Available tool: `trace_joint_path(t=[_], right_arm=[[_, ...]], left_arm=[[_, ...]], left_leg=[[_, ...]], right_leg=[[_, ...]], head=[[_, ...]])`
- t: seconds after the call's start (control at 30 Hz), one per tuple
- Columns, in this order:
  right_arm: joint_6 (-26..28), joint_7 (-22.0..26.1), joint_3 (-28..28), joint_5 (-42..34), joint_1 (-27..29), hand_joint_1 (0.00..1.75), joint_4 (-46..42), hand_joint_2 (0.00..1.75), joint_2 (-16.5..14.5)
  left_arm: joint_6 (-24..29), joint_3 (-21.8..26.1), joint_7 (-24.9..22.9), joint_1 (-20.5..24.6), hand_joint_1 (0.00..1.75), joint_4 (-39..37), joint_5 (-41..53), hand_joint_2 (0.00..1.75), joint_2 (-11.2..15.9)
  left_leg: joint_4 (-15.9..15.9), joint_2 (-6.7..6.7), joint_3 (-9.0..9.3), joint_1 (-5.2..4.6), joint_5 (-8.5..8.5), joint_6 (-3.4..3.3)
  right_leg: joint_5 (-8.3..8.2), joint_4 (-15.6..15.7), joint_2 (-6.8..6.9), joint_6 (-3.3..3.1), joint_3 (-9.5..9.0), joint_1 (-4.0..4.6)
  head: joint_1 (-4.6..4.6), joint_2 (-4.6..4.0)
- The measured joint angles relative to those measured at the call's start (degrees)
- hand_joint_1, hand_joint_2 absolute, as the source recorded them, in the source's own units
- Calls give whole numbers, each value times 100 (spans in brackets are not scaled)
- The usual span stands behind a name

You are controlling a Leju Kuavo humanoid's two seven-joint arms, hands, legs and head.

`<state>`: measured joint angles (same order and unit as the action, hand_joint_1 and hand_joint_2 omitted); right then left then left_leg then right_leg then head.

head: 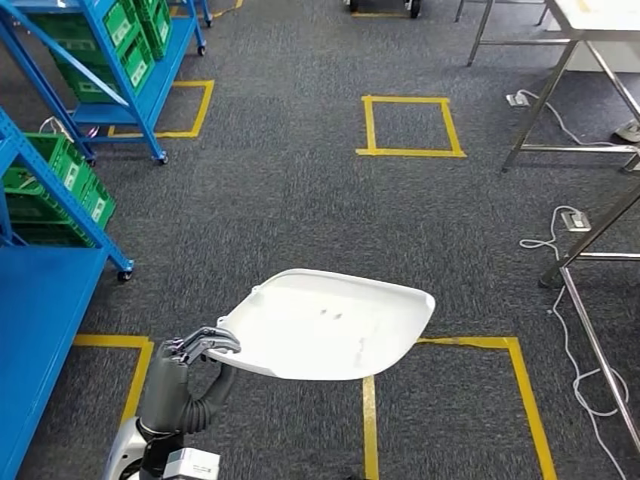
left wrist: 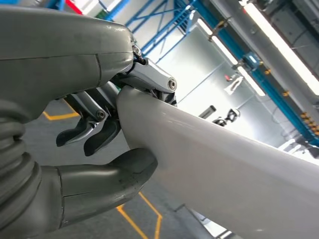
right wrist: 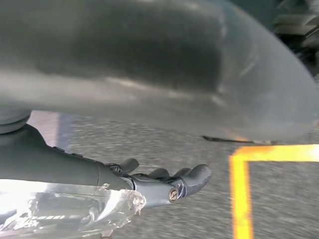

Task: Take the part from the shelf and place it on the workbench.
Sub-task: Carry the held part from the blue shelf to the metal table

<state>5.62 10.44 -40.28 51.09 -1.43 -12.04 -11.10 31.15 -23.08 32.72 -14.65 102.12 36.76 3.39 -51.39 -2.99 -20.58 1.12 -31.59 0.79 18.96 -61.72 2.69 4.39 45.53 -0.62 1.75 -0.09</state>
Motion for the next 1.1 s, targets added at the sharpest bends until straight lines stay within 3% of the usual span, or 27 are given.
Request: trace_joint_path(t=[0.07, 0.1, 0.17, 0.23, 0.27, 0.33, 0.37, 0.4, 0.43, 0.47, 0.53, 0.57, 0.6, 0.67, 0.73, 0.8, 0.83, 0.87, 0.9, 0.93, 1.03, 1.1], right_arm=[[-2, 0, 0, 4, -44, 0, 3, 0, -9], [-2, 0, 0, 7, -72, 0, 3, 0, -14], [-1, 4, 0, 13, -108, 0, -2, 0, -17], [2, 5, 0, 19, -96, 0, -9, 0, -16], [5, 4, 0, 24, -88, 0, -11, 0, -15], [9, 4, 0, 36, -88, 0, -11, 0, -15], [10, 4, 0, 44, -86, 0, -11, 0, -15], [9, 5, 0, 54, -82, 0, -11, 0, -15], [9, 6, 0, 66, -77, 0, -11, 0, -15], [8, 7, 0, 77, -71, 0, -11, 0, -16], [3, 8, 0, 94, -74, 0, -10, 0, -17], [1, 9, 0, 97, -78, 0, -10, 0, -18], [-2, 10, 0, 99, -77, 0, -10, 0, -19], [-4, 11, 0, 99, -53, 0, -11, 0, -19], [-7, 11, 0, 98, -35, 0, -11, 0, -18], [-14, 14, 0, 101, -50, 0, -11, 0, -17], [-19, 17, 1, 104, -60, 0, -11, 0, -17], [-24, 20, 1, 108, -65, 0, -11, 0, -17], [-28, 21, 1, 110, -64, 0, -11, 0, -17], [-28, 22, 1, 113, -60, 0, -11, 0, -17], [-29, 24, 0, 117, -67, 0, -11, 0, -20], [-30, 29, 1, 127, -85, 0, -11, 0, -22]], left_arm=[[1, 3, 1, -3, 175, 2, 1, 175, -4], [2, 2, 4, -2, 175, 4, 7, 175, -8], [4, -3, 13, 8, 175, 7, 20, 175, -14], [7, -5, 19, 19, 175, 7, 25, 175, -19], [7, -6, 19, 19, 175, 6, 23, 175, -20], [7, -8, 24, 10, 175, 5, 8, 175, -17], [7, -12, 28, 7, 175, 4, 0, 175, -15], [9, -19, 34, 7, 175, 4, -6, 175, -13], [11, -30, 40, 8, 175, 4, -7, 175, -11], [15, -40, 45, 9, 175, 3, -6, 175, -11], [20, -59, 52, 6, 175, 3, -4, 175, -8], [20, -68, 52, -1, 175, 2, -4, 175, -6], [21, -76, 54, -4, 175, 2, -3, 175, -3], [22, -93, 54, 4, 175, 2, -3, 175, -2], [25, -106, 55, 19, 175, 2, -2, 175, -5], [33, -108, 56, 9, 175, 1, 1, 175, -4], [38, -108, 57, 2, 175, 1, 6, 175, -3], [41, -109, 57, -3, 175, 0, 16, 175, -1], [45, -111, 56, -4, 175, 0, 27, 175, 1], [50, -113, 55, -5, 175, 0, 35, 175, 3], [64, -113, 45, -7, 175, 0, 45, 175, 7], [75, -114, 31, -10, 175, 0, 54, 175, 9]], left_leg=[[60, -98, 270, -29, -245, 96], [72, -137, 364, -44, -291, 144], [-128, -152, 399, -16, -177, 220], [-863, 13, 48, 16, -19, 231], [-1281, 114, -241, 16, -93, 218], [-1809, 227, -829, -14, -630, 181], [-1879, 244, -1047, -27, -915, 162], [-1838, 256, -1209, -36, -1054, 140], [-1690, 277, -1308, -44, -962, 115], [-1455, 327, -1354, -50, -645, 90], [-881, 545, -1409, -57, 176, 53], [-691, 640, -1423, -60, 473, 45], [-594, 695, -1435, -63, 631, 37], [-564, 630, -1393, -57, 744, 2], [-542, 518, -1355, -49, 766, -51], [-535, 395, -1337, -58, 756, -88], [-536, 323, -1333, -64, 748, -100], [-537, 257, -1332, -66, 742, -102], [-538, 191, -1329, -63, 735, -99], [-538, 131, -1321, -59, 727, -90], [-545, -16, -1275, -59, 694, -28], [-548, -94, -1249, -72, 689, 36]], right_leg=[[-433, 446, 201, -95, -173, 16], [-461, 500, 198, -169, -202, 20], [-286, 438, 4, -305, -290, 27], [-173, 444, -149, -394, -445, 39], [-128, 454, -225, -431, -516, 45], [-50, 460, -396, -478, -611, 61], [-4, 461, -494, -491, -658, 68], [46, 456, -591, -498, -713, 75], [97, 450, -680, -498, -776, 83], [147, 445, -757, -492, -841, 88], [228, 407, -891, -460, -927, 98], [274, 380, -949, -433, -933, 104], [313, 355, -1006, -404, -928, 110], [388, 322, -1069, -350, -907, 119], [577, 111, -847, -301, -830, 139], [1000, -532, -487, -243, -563, 141], [1210, -927, -376, -213, -394, 126], [1323, -1199, -332, -192, -286, 108], [1318, -1258, -308, -174, -285, 88], [1215, -1097, -282, -157, -400, 68], [771, 41, -55, -145, -1081, 48], [690, 322, 0, -205, -1237, 69]], head=[[16, 0], [11, 0], [-46, 0], [-79, -1], [-100, 0], [-132, 1], [-148, 1], [-153, 0], [-161, 0], [-162, 0], [-172, 0], [-176, 0], [-180, 0], [-178, 0], [-156, 0], [-134, 0], [-131, 0], [-132, 0], [-131, 0], [-131, 0], [-128, 0], [-132, 0]])
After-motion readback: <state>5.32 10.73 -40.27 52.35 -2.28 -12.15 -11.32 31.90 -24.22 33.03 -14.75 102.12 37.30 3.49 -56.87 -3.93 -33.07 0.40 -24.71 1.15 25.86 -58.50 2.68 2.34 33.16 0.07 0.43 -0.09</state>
